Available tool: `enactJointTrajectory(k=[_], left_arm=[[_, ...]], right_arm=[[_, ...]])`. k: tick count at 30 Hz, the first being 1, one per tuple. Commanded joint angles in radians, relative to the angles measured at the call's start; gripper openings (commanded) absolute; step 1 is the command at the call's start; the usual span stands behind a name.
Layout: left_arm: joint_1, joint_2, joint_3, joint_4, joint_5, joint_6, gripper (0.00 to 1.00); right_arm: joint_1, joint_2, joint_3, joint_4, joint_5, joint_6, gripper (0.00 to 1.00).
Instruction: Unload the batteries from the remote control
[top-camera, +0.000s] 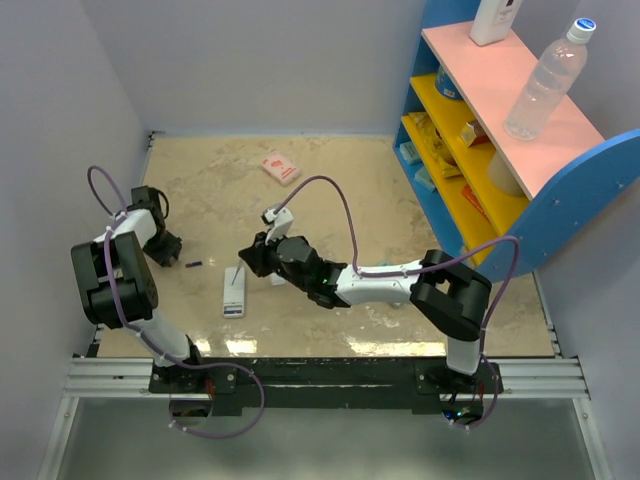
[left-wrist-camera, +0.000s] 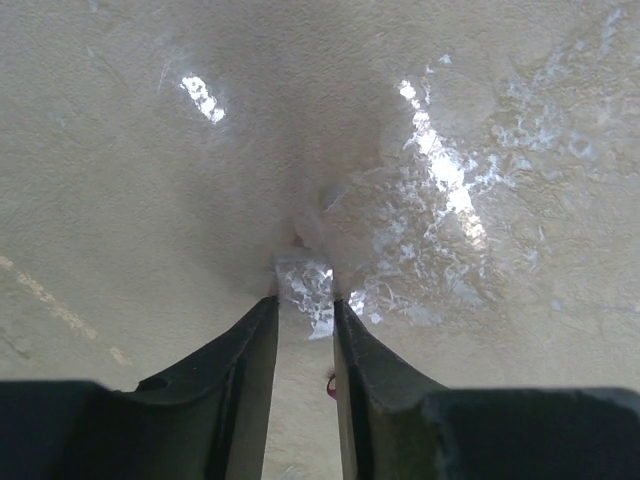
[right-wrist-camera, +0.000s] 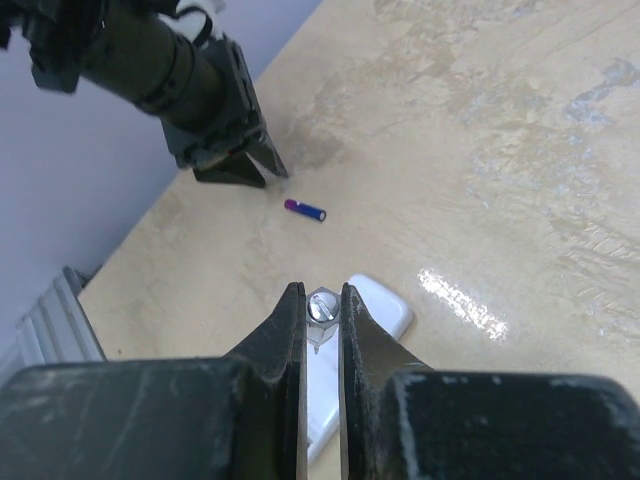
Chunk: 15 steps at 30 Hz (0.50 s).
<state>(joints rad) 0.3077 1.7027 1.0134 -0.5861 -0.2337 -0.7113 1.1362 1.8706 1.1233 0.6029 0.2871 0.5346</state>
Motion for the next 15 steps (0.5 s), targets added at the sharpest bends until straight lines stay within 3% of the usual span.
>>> enactJointTrajectory(k=[1,8,15], left_arm=[[-0.008,-0.07,0.022,0.003,0.008,0.047,0.39],[-0.068,-0.176,0.004,0.06,0.115,0.144,0.45],[-0.102,-0.245,-0.068,0.123,0.289,0.217,0.46]], right_arm=[[-0.004,-0.03,0.016,-0.031,-0.15,-0.131,0.0],[0.0,0.004,0.049,-0.083,-0.253,-0.124,0.0],[0.014,0.015,0.009,-0.046,-0.244,-0.113,0.0]])
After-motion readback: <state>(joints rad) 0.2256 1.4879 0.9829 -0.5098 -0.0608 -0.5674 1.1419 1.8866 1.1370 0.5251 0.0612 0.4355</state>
